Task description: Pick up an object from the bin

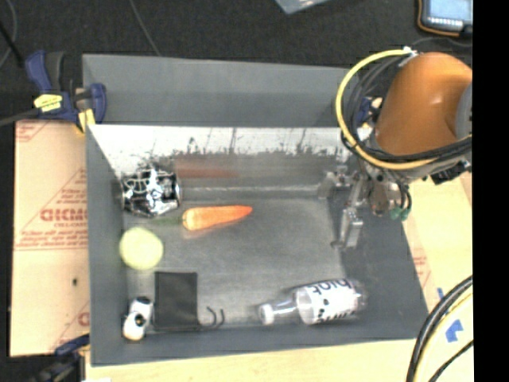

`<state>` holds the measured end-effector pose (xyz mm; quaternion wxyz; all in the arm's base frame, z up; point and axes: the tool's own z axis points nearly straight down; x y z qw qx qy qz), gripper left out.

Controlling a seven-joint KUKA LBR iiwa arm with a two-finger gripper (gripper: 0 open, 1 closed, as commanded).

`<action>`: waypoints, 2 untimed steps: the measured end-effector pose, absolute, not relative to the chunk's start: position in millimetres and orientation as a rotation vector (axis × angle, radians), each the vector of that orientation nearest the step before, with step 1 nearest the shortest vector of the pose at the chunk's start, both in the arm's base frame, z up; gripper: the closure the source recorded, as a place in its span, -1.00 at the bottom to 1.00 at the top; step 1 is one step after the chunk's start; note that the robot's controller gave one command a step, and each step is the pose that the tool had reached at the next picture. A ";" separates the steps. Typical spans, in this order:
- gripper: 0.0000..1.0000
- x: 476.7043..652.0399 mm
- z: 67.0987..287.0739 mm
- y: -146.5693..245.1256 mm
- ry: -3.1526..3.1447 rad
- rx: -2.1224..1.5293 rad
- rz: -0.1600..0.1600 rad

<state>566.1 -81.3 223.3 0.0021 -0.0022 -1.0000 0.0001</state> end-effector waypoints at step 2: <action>-1.00 537.6 168.5 -73.8 -3.146 0.105 0.003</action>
Offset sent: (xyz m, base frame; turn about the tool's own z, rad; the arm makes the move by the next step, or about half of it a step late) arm -0.0785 0.0193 -0.1533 -0.1796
